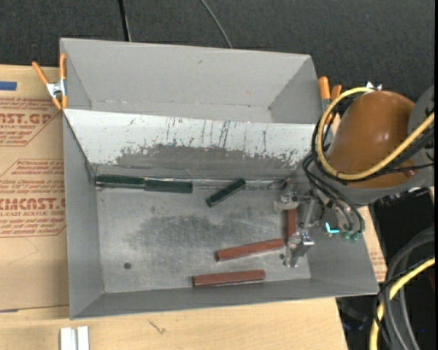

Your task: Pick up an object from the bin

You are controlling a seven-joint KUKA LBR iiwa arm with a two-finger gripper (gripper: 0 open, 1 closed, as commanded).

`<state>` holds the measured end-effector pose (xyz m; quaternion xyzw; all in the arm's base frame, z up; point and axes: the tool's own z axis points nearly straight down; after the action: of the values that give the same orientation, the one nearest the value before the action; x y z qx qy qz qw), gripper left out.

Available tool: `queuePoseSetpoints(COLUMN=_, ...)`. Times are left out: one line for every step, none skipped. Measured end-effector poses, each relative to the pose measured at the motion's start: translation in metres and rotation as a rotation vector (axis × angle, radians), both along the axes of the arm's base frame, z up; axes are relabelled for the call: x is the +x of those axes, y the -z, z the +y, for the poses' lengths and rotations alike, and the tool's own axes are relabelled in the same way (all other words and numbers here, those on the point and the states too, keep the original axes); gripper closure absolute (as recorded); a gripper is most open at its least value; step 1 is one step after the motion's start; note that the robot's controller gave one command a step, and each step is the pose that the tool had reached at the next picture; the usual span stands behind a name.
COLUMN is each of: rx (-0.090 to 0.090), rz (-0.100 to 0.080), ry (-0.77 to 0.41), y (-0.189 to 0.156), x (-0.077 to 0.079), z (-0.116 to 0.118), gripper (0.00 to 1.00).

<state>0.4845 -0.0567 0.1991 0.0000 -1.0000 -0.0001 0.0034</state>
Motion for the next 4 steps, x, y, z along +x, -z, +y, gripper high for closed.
queuePoseSetpoints(rx=-0.001, rz=-0.008, ry=-0.001, y=-0.003, x=0.002, z=0.0, gripper=0.0)
queuePoseSetpoints(rx=-0.002, rz=-0.018, ry=-0.013, y=0.035, x=0.017, z=-0.004, gripper=0.0)
queuePoseSetpoints(rx=-0.002, rz=-0.028, ry=0.05, y=0.124, x=0.019, z=0.008, gripper=1.0)
queuePoseSetpoints(rx=-0.002, rz=-0.028, ry=0.05, y=0.124, x=0.019, z=0.008, gripper=1.0)
